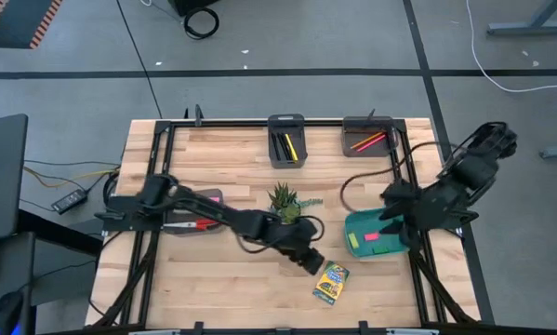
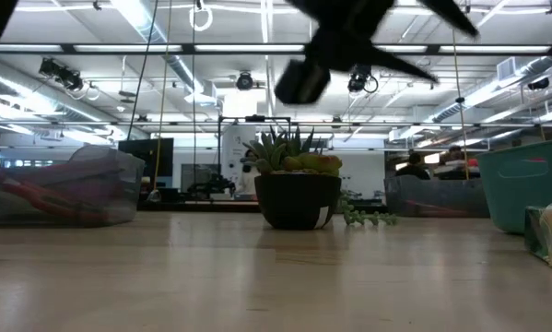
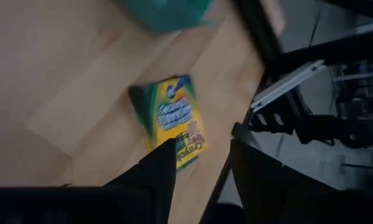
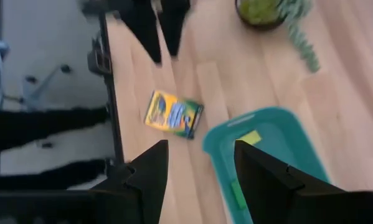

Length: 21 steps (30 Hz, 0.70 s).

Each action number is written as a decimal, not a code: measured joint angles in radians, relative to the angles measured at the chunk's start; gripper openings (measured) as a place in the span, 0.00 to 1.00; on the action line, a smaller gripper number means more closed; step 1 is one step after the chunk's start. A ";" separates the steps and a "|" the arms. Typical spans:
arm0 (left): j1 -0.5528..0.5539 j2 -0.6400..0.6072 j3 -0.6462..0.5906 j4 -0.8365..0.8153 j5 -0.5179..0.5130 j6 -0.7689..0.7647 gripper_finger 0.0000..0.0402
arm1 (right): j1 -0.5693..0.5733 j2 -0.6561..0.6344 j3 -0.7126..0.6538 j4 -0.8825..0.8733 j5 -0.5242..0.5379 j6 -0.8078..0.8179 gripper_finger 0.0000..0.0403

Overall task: Sort crayons/erasers/pens/pencils in bins
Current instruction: Put the yellow crayon box into the middle left black bin

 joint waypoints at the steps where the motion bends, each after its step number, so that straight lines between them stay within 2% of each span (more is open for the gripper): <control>1: 0.010 0.027 0.019 -0.008 0.038 -0.031 0.40 | 0.004 -0.017 0.000 0.000 0.017 0.000 0.47; 4: 0.032 0.094 0.059 -0.029 0.136 -0.086 0.40 | 0.004 -0.061 0.000 0.000 0.048 0.010 0.47; 6: 0.039 0.119 0.071 -0.061 0.162 -0.091 0.40 | 0.004 -0.077 0.000 0.000 0.057 0.025 0.47; 14: 0.039 0.128 0.075 -0.048 0.133 -0.051 0.40 | 0.004 -0.076 0.000 -0.005 0.059 -0.008 0.47; 17: 0.030 0.128 0.075 -0.029 0.107 0.014 0.40 | 0.004 -0.071 0.000 -0.006 0.088 -0.060 0.47; 21: 0.016 0.138 0.076 -0.022 0.099 0.022 0.40 | 0.004 -0.071 0.000 -0.008 0.119 -0.086 0.47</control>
